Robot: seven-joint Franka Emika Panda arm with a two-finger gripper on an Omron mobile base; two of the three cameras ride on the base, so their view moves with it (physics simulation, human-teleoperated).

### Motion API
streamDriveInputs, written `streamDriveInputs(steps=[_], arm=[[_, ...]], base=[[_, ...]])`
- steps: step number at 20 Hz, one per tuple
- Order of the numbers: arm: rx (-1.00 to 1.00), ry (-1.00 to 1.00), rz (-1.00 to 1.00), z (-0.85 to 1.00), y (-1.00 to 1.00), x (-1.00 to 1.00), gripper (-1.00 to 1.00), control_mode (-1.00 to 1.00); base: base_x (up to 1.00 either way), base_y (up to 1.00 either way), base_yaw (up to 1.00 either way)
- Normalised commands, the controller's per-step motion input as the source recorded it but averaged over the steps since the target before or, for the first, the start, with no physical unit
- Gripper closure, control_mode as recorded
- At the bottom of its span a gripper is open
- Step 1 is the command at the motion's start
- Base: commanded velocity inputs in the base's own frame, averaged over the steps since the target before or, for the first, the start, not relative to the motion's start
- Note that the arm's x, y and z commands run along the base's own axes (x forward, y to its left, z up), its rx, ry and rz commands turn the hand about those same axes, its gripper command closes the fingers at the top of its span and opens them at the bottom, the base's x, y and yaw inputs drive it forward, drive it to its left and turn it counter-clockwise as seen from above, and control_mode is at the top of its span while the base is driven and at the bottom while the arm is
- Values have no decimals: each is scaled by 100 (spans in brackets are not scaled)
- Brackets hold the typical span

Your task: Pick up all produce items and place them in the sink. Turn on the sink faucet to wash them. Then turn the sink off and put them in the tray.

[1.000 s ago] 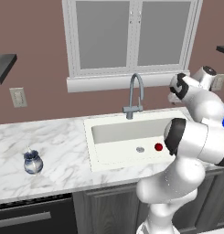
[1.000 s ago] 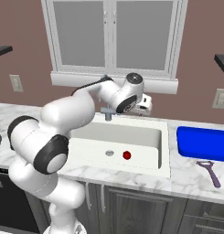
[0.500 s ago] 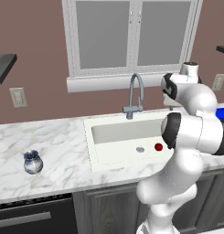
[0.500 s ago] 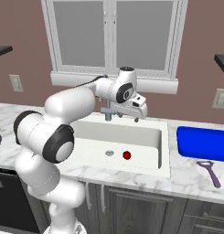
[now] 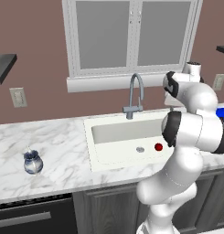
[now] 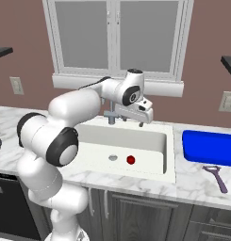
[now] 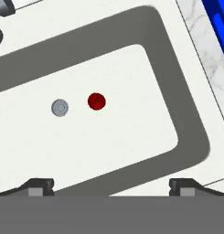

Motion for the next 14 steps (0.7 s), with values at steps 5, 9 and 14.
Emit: streamDriveInputs(steps=[5,9,14], arm=[[-5,0,0,-15,2,0,-100,-100],[-1,0,0,-22,0,0,-100,-100],[2,0,2,-18,0,-1,-100,-100]], base=[[0,0,0],[0,0,0],[0,0,0]])
